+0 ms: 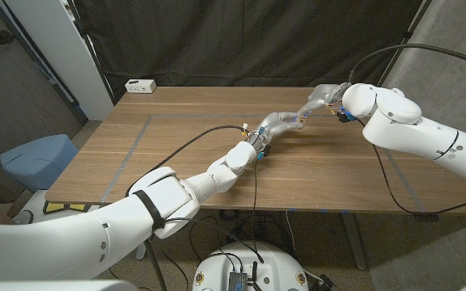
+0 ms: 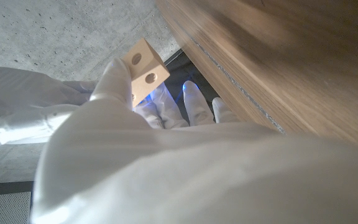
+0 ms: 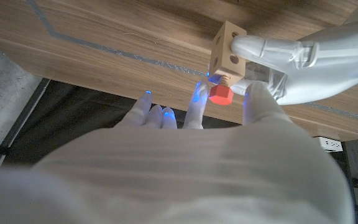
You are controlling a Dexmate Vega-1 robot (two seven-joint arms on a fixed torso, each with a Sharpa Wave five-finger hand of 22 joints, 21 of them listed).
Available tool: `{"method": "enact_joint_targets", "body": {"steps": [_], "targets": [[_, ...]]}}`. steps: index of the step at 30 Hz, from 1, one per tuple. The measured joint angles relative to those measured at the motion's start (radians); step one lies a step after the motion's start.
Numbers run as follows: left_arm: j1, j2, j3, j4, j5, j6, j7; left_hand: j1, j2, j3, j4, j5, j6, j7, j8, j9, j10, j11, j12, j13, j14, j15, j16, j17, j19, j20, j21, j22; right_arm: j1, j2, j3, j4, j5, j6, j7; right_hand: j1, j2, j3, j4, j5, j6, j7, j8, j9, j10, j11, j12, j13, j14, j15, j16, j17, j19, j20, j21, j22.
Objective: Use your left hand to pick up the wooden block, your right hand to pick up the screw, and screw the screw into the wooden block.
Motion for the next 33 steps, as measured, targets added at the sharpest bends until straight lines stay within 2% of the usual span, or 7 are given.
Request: {"method": "enact_joint_targets", "body": {"steps": [13,19,24,27,31,33], "targets": [[-0.004,-0.002,0.003,0.005,-0.001,0.001,0.001,0.0,0.0,0.0,0.0,0.0,0.0,0.0,0.0,0.0,0.001,-0.001,-0.004,0.0,0.0,0.0,0.0,0.003,0.0,0.0,0.0,0.0,-0.012,-0.018,0.025,-0.01,0.012,0.018,0.003,-0.013,0.005,-0.006,-0.001,0.004,-0.067,0.033,-0.039,-0.017,-0.024,0.017,0.0,0.005,-0.013,0.013,-0.004,-0.003,-0.013,0.009,0.0,0.0],[-0.005,-0.002,0.005,0.005,-0.001,0.001,0.001,0.0,0.0,0.0,0.0,-0.001,0.0,0.0,0.0,-0.001,0.001,-0.002,-0.004,-0.001,0.0,0.0,0.0,0.003,0.0,0.0,0.0,0.0,-0.03,-0.029,0.048,-0.011,0.027,0.046,-0.015,-0.017,0.009,-0.009,0.001,0.004,-0.104,0.037,-0.061,-0.029,-0.028,0.021,0.0,0.005,-0.013,0.013,-0.004,-0.005,-0.018,0.014,0.0,0.0],[-0.006,-0.002,0.007,0.005,0.0,0.0,0.002,0.0,0.0,0.0,0.0,-0.004,0.0,0.0,0.0,-0.001,0.001,-0.002,-0.006,-0.001,0.0,0.0,0.0,0.003,0.0,0.0,0.0,0.0,-0.053,-0.039,0.075,-0.011,0.045,0.086,-0.039,-0.017,0.009,-0.007,-0.008,0.004,-0.127,0.032,-0.079,-0.039,-0.03,0.023,0.0,0.005,-0.017,0.017,-0.004,-0.008,-0.018,0.014,0.0,0.0],[-0.007,-0.002,0.009,0.005,0.002,-0.001,0.003,0.0,0.0,0.0,0.0,-0.003,0.0,0.0,0.0,-0.001,0.001,-0.002,-0.006,-0.001,0.0,0.0,0.0,0.003,0.0,0.0,0.0,0.0,-0.076,-0.047,0.1,-0.007,0.058,0.118,-0.057,-0.016,0.01,-0.001,-0.014,0.004,-0.131,0.028,-0.083,-0.043,-0.033,0.019,0.0,0.005,-0.018,0.018,-0.011,-0.012,-0.018,0.014,0.0,0.0],[-0.009,-0.002,0.01,0.005,0.003,-0.002,0.004,0.0,0.0,0.0,0.0,0.0,0.0,0.0,0.0,0.0,0.001,-0.001,-0.002,-0.001,0.0,0.0,0.0,0.003,0.0,0.0,0.0,0.0,-0.076,-0.047,0.1,-0.007,0.068,0.149,-0.08,-0.001,0.01,0.004,-0.028,0.004,-0.14,0.019,-0.09,-0.049,-0.039,0.025,0.0,0.005,-0.018,0.018,-0.011,-0.012,-0.018,0.014,0.0,0.0],[-0.009,-0.001,0.011,0.006,0.005,-0.003,0.005,0.0,0.0,0.0,0.0,0.0,0.0,0.0,0.0,0.0,0.001,-0.001,-0.001,-0.001,0.0,0.0,0.0,0.003,0.0,0.0,0.0,0.0,-0.104,-0.052,0.12,-0.003,0.073,0.165,-0.089,0.01,0.007,0.007,-0.03,0.004,-0.142,0.015,-0.095,-0.054,-0.043,0.021,0.0,0.005,-0.018,0.018,-0.011,-0.014,-0.018,0.014,0.0,0.0]]}}
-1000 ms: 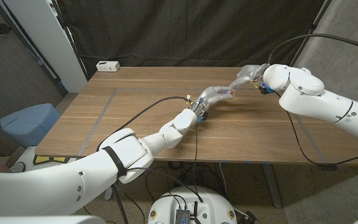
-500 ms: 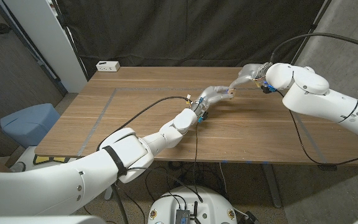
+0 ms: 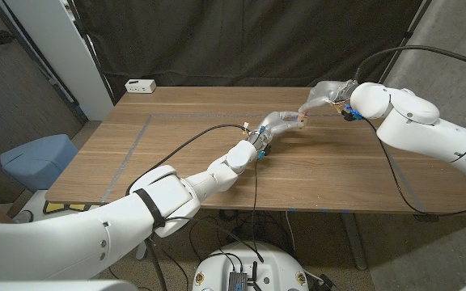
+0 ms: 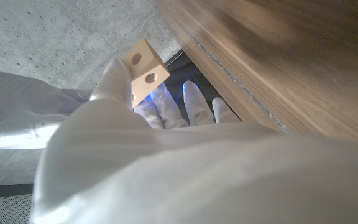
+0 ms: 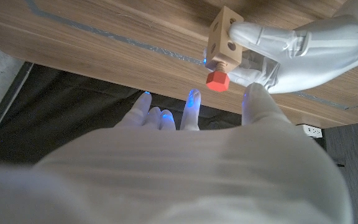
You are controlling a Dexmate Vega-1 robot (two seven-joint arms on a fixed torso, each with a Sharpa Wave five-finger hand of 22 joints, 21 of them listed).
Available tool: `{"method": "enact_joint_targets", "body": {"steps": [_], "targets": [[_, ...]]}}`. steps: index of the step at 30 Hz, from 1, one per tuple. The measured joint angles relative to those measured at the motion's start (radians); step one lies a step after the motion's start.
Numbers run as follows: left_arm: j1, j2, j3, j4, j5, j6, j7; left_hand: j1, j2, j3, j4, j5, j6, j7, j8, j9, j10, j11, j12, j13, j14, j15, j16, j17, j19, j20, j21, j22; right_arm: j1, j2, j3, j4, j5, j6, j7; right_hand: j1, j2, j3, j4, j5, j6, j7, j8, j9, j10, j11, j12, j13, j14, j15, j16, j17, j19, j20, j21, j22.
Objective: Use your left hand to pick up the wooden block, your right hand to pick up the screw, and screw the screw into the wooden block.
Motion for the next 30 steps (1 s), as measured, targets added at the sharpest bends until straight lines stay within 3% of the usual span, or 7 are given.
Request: {"method": "enact_joint_targets", "body": {"steps": [6,14,20,30], "targets": [[-0.002,0.0,0.001,0.001,0.0,0.0,0.0,0.0,0.0,0.0,0.0,0.0,0.0,0.0,0.0,0.0,-0.001,0.002,0.0,0.0,0.0,0.0,0.0,0.0,0.0,0.0,0.0,0.0,-0.015,-0.006,0.028,0.01,0.007,0.032,-0.01,0.027,-0.003,0.012,-0.021,0.0,0.0,-0.029,-0.01,-0.013,-0.014,-0.004,0.0,0.0,-0.007,0.007,-0.007,-0.003,0.004,0.004,0.0,0.0],[-0.005,0.0,0.003,0.004,0.001,0.0,-0.004,0.0,0.0,0.0,0.0,0.0,-0.002,-0.002,0.0,0.0,0.003,0.002,0.0,0.0,0.0,0.0,0.0,0.0,0.0,0.0,0.0,0.0,-0.023,-0.011,0.043,0.02,0.008,0.072,-0.005,0.059,-0.012,0.025,-0.033,0.008,-0.002,-0.073,-0.026,-0.029,-0.032,-0.021,-0.006,0.0,-0.022,0.003,-0.008,-0.008,0.006,0.006,0.0,0.0],[-0.008,0.0,0.006,0.006,0.001,0.0,-0.005,0.0,0.0,0.0,0.0,0.0,-0.002,-0.002,0.0,0.0,0.004,0.002,0.0,0.001,0.0,0.0,0.0,0.0,0.0,0.0,0.0,0.0,-0.023,-0.012,0.045,0.024,-0.004,0.089,0.012,0.076,-0.019,0.03,-0.039,0.008,0.007,-0.089,-0.028,-0.037,-0.037,-0.027,-0.006,0.0,-0.023,0.002,-0.008,-0.008,0.009,0.009,0.0,0.0],[-0.011,0.0,0.012,0.007,0.007,0.0,-0.004,0.0,0.0,0.0,0.0,-0.004,0.002,0.002,0.0,-0.001,0.006,0.002,-0.003,0.001,0.0,0.0,0.0,0.0,0.0,0.0,0.0,0.0,-0.003,-0.006,0.043,0.045,-0.031,0.105,0.055,0.098,-0.019,0.041,-0.041,0.008,0.01,-0.092,-0.03,-0.046,-0.042,-0.032,-0.006,0.0,-0.023,0.002,-0.008,-0.013,0.009,0.009,0.0,0.0]]}}
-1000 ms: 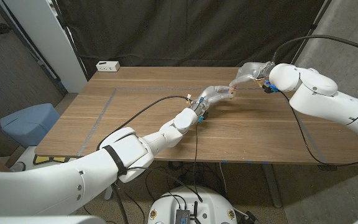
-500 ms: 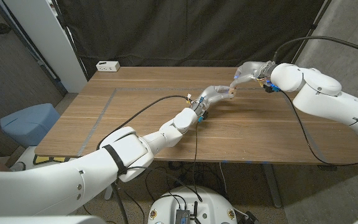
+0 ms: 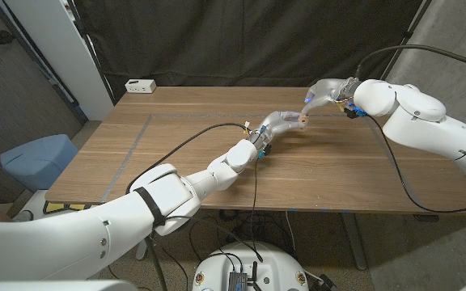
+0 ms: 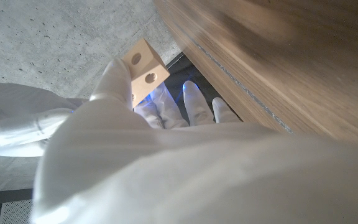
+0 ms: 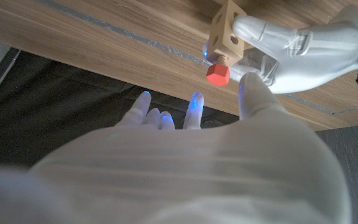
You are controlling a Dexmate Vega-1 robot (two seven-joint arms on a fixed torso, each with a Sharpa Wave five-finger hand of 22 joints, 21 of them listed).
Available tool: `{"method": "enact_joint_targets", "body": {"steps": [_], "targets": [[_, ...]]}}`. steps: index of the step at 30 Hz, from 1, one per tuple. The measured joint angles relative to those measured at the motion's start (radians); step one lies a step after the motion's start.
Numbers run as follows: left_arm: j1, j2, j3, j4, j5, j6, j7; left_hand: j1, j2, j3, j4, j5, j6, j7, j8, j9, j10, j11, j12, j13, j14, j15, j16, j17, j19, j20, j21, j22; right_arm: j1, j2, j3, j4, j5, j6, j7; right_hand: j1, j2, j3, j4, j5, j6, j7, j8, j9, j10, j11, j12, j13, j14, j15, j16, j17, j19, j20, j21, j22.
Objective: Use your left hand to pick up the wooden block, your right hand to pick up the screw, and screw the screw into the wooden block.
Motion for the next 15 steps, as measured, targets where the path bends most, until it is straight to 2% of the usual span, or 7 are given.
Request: {"method": "enact_joint_targets", "body": {"steps": [8,13,15], "targets": [[-0.001,0.0,0.003,0.001,0.003,-0.001,0.004,0.0,0.0,0.0,0.0,0.004,0.0,0.0,0.0,0.0,0.001,0.001,-0.002,0.0,0.0,0.0,0.0,0.0,0.0,0.0,0.0,0.0,0.018,0.007,-0.008,0.012,-0.015,0.005,0.037,0.016,-0.005,0.008,0.0,0.008,0.027,0.016,0.0,-0.009,-0.004,0.004,0.0,0.0,-0.009,-0.001,0.0,0.0,-0.002,0.002,0.0,0.0],[-0.003,0.0,0.006,0.001,0.005,-0.001,0.005,0.0,0.0,0.0,0.0,0.004,0.0,0.0,0.0,-0.003,0.001,0.001,0.001,-0.001,0.0,0.0,0.0,0.0,0.0,0.0,0.0,0.0,0.029,0.012,-0.013,0.02,-0.022,0.006,0.062,0.016,-0.005,0.009,0.0,0.008,0.027,0.016,0.0,-0.012,-0.007,0.007,0.0,0.0,-0.011,0.0,0.0,0.0,-0.002,0.002,0.0,0.0],[-0.003,0.0,0.007,0.001,0.007,-0.002,0.006,0.0,0.0,0.0,0.0,0.004,0.0,0.0,0.0,-0.003,0.001,0.001,0.002,-0.001,0.0,0.0,0.0,0.0,0.0,0.0,0.0,0.0,0.032,0.013,-0.015,0.022,-0.025,0.006,0.073,0.02,-0.009,0.016,0.0,0.008,0.032,0.022,0.0,-0.014,-0.007,0.007,0.0,0.004,-0.011,0.0,0.0,0.0,-0.002,0.002,0.0,0.0]]}}
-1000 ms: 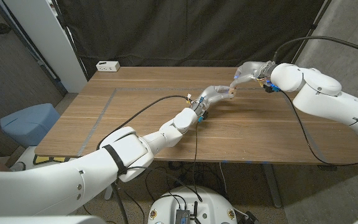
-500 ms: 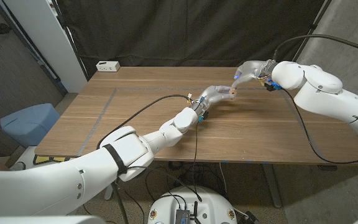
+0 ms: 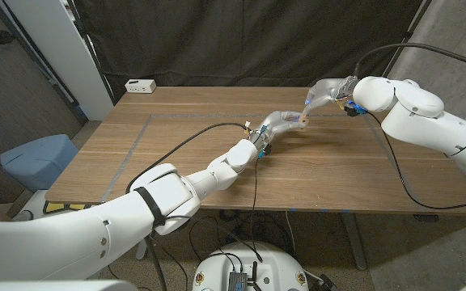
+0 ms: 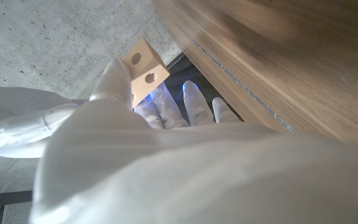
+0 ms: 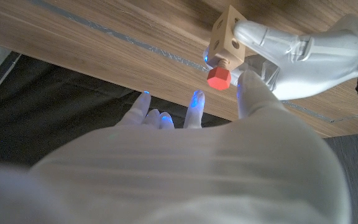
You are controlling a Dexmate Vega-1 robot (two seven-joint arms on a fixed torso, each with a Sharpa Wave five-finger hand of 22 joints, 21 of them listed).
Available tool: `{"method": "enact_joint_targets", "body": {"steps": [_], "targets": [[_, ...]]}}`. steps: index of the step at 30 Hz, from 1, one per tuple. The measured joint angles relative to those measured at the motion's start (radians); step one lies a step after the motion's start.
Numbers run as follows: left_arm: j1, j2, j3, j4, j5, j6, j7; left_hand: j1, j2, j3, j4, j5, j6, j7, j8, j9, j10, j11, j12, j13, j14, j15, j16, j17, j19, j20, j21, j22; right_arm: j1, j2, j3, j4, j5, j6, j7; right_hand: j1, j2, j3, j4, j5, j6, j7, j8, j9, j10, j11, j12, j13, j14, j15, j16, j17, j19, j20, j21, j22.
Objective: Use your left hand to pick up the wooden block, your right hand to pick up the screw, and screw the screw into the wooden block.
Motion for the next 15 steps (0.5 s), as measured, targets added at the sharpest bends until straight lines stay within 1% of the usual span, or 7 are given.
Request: {"method": "enact_joint_targets", "body": {"steps": [2,4,7,9,13,14,15], "targets": [[-0.001,0.0,0.001,0.001,0.002,0.0,0.002,0.0,0.0,0.0,0.0,0.0,0.0,0.0,0.0,0.001,0.0,0.0,0.0,0.0,0.0,0.0,0.0,0.0,0.0,0.0,0.0,0.0,0.006,0.003,-0.003,0.004,-0.003,0.0,0.01,0.0,0.0,0.0,0.0,0.0,0.0,0.0,0.0,0.0,-0.005,0.005,0.0,0.001,0.0,0.0,0.0,0.0,0.0,0.0,0.0,0.0],[-0.001,0.0,0.002,0.001,0.002,0.0,0.003,0.0,0.0,0.0,0.0,0.0,0.0,0.0,0.0,0.002,0.0,0.0,0.0,0.0,0.0,0.0,0.0,0.0,0.0,0.0,0.0,0.0,0.008,0.004,-0.004,0.006,-0.005,0.0,0.017,0.008,0.002,0.0,0.0,0.0,0.0,0.0,0.0,0.0,-0.005,0.005,0.0,0.001,0.0,0.0,0.0,0.0,-0.005,0.005,0.0,0.0],[-0.003,0.0,0.003,0.002,0.003,0.0,0.003,0.0,0.0,0.003,-0.003,0.0,0.0,0.0,0.0,0.003,0.0,0.0,0.0,0.0,0.0,0.0,0.0,0.0,0.0,0.0,0.0,0.0,0.013,0.006,-0.007,0.009,-0.008,-0.002,0.026,0.008,0.003,0.0,0.0,0.0,0.0,0.001,0.0,-0.005,-0.001,0.009,0.0,0.001,0.0,0.0,0.0,0.0,-0.005,0.005,0.0,0.0],[-0.003,0.0,0.004,0.002,0.003,-0.001,0.004,0.0,0.0,0.004,-0.004,0.0,0.0,0.0,0.0,0.004,0.0,0.0,0.0,0.0,0.0,0.0,0.0,0.0,0.0,0.0,0.0,0.0,0.014,0.007,-0.008,0.01,-0.009,-0.002,0.033,0.008,0.003,0.004,0.004,0.0,0.005,0.005,0.0,-0.005,-0.001,0.009,0.0,0.001,0.0,0.0,0.0,0.0,-0.005,0.005,0.0,0.0],[-0.004,0.0,0.006,0.003,0.004,-0.001,0.005,0.0,0.0,0.004,-0.004,0.0,0.0,0.0,0.0,0.003,-0.002,0.002,0.0,0.005,0.0,0.0,0.0,0.003,0.0,0.0,0.0,0.0,0.02,0.009,-0.01,0.013,-0.012,-0.004,0.043,0.008,0.003,0.004,0.004,0.0,0.016,0.002,0.0,-0.005,-0.001,0.009,0.0,0.001,0.0,0.0,0.0,0.0,-0.005,0.005,0.0,0.0],[-0.004,0.0,0.007,0.003,0.005,-0.002,0.006,0.0,0.0,0.004,-0.004,0.0,0.0,0.0,0.0,0.004,-0.002,0.002,0.0,0.005,0.0,0.0,0.0,0.005,0.0,0.0,0.0,0.0,0.02,0.009,-0.011,0.013,-0.012,-0.005,0.047,0.008,0.003,0.008,0.002,0.0,0.017,0.002,0.0,-0.008,-0.001,0.009,0.0,0.001,0.0,0.0,0.0,0.0,-0.005,0.005,0.0,0.0],[-0.004,0.0,0.007,0.003,0.005,-0.002,0.006,0.0,0.0,0.004,-0.004,0.0,0.0,0.0,0.0,0.003,-0.002,0.002,0.0,0.006,0.0,0.0,0.0,0.005,0.0,0.0,0.0,0.0,0.02,0.009,-0.011,0.013,-0.012,-0.005,0.048,0.017,0.004,0.01,0.005,0.0,0.022,0.002,0.0,-0.009,-0.001,0.009,0.0,0.001,0.0,0.0,0.0,0.0,-0.005,0.005,0.0,0.0]]}}
